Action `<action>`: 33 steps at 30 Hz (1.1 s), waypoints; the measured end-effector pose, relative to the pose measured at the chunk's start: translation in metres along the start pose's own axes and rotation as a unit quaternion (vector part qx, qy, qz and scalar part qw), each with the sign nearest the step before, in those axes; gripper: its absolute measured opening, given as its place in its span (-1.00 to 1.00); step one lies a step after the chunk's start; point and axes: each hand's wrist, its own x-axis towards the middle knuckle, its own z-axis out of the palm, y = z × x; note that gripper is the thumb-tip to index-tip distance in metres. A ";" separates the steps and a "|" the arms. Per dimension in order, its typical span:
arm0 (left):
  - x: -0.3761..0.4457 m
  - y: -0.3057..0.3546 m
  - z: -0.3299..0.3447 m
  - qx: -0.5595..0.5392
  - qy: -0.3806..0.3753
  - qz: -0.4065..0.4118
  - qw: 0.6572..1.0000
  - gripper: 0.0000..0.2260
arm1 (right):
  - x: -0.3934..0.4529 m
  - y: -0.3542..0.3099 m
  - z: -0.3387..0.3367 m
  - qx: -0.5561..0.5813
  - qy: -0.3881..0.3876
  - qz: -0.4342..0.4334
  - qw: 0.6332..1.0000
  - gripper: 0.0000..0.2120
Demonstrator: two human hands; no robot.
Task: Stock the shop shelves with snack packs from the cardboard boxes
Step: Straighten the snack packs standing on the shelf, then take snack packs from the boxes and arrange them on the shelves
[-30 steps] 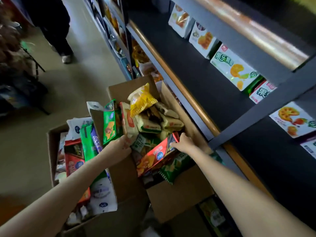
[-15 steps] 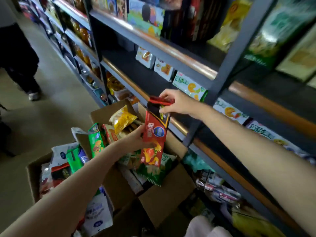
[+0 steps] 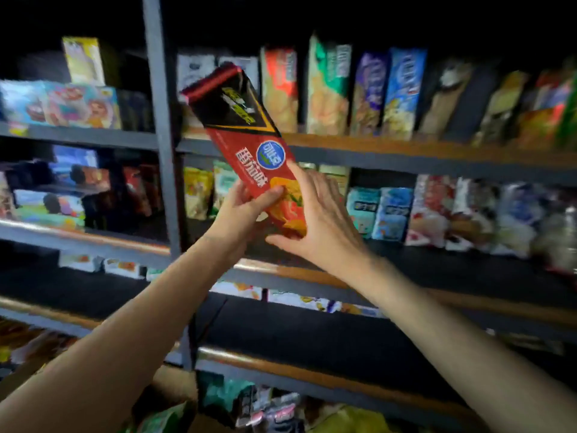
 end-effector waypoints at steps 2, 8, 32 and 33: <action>0.015 0.006 0.057 0.017 -0.041 0.037 0.998 -0.74 | -0.007 0.027 -0.026 -0.059 0.102 0.041 0.992 -0.09; 0.072 0.022 0.220 0.058 -0.149 0.126 0.979 -0.84 | 0.009 0.128 -0.150 -0.141 0.211 0.130 0.959 -0.24; 0.238 -0.019 0.429 0.624 -0.214 0.184 0.729 -0.50 | 0.072 0.410 -0.277 -0.224 -0.058 0.289 0.929 -0.09; 0.240 -0.022 0.433 0.632 -0.228 0.183 0.718 -0.52 | 0.073 0.409 -0.271 -0.227 -0.058 0.301 0.924 -0.06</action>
